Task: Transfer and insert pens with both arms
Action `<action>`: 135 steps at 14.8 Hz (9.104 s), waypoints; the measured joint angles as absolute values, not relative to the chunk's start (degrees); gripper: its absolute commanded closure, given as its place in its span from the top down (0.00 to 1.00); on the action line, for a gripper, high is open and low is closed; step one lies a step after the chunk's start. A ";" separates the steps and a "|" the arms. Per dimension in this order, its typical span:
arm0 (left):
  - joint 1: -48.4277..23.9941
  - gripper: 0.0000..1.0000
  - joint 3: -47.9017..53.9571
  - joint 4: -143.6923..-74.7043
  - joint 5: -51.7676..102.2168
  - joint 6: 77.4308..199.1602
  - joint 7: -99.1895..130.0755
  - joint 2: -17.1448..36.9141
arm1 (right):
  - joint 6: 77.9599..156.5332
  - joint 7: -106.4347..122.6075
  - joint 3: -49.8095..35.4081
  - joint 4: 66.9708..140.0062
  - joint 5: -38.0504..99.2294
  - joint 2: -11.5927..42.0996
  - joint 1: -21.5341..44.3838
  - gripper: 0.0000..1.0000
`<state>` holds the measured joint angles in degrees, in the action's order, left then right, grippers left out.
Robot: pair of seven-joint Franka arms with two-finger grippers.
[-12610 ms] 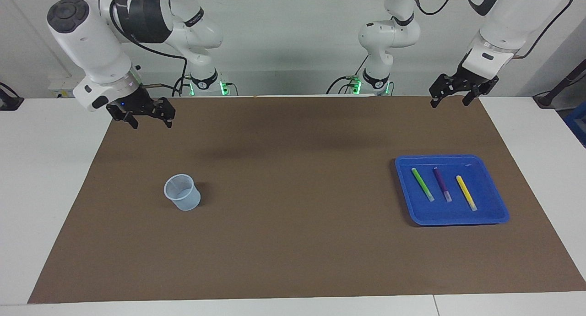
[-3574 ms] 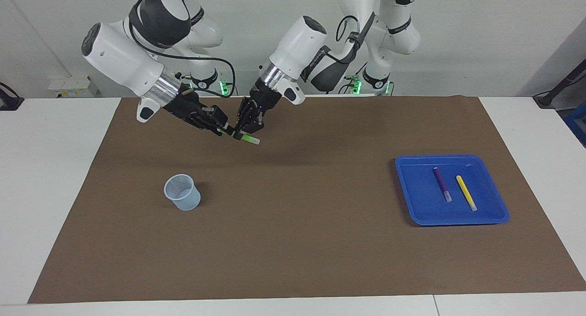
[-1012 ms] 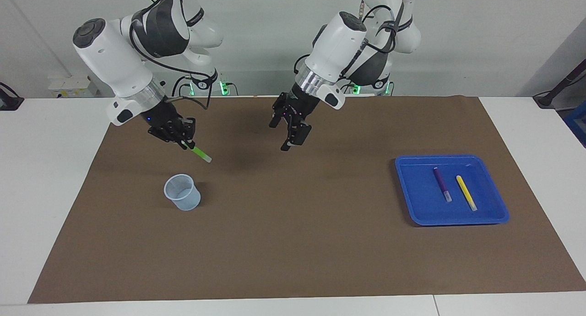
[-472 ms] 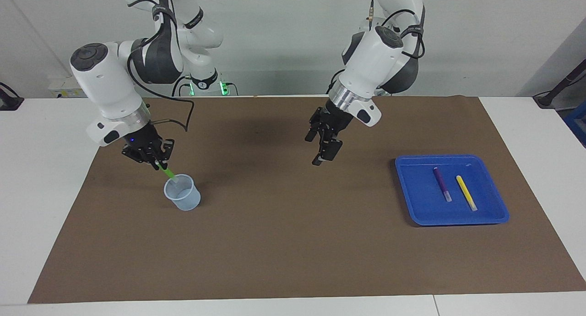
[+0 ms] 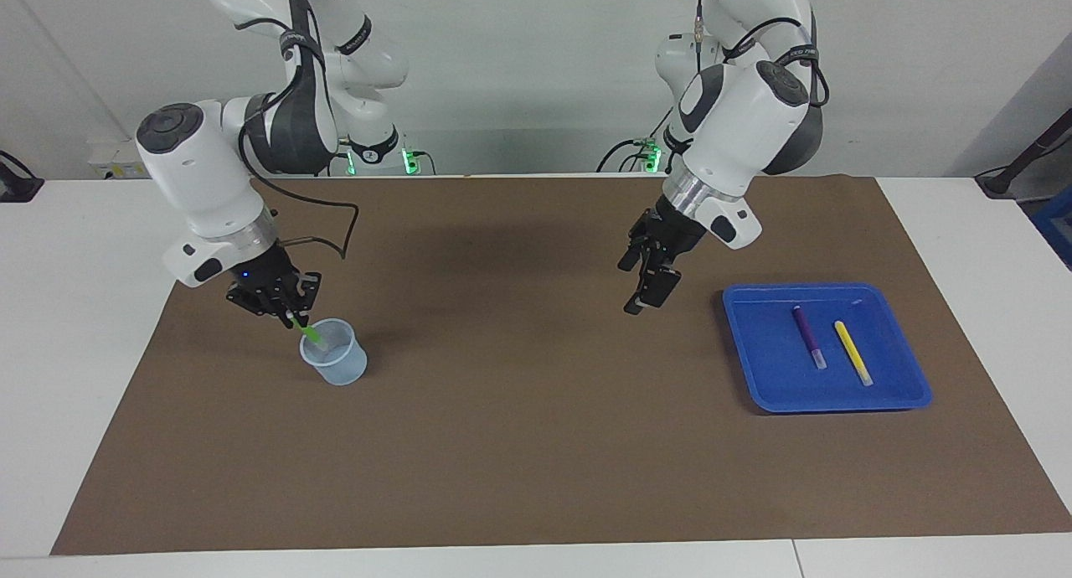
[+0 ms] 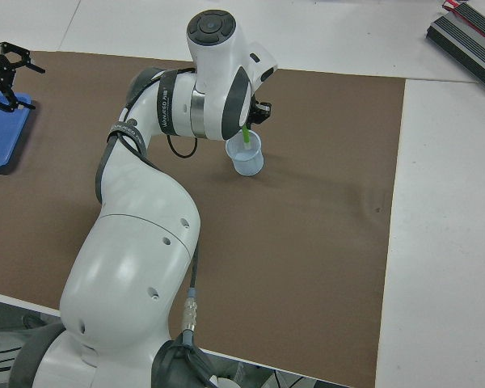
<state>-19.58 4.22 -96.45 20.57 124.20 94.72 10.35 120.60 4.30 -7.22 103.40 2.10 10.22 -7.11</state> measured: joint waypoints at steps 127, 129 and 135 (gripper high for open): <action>-38.89 0.00 7.40 -92.35 18.05 155.88 127.00 19.28 | 111.46 -15.32 -7.90 102.77 46.08 1.91 -2.95 0.45; -39.50 0.00 7.43 -91.25 16.40 155.94 129.25 19.82 | 111.46 -15.32 -7.91 102.77 45.93 1.90 -2.69 0.46; -40.26 0.00 7.41 -90.30 16.05 155.94 130.62 20.20 | 112.65 -15.32 -7.89 102.80 44.81 1.91 -2.59 0.43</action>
<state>-40.26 7.41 -90.30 16.05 155.94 130.62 20.20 112.65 -15.32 -7.89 102.80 44.81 1.91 -2.59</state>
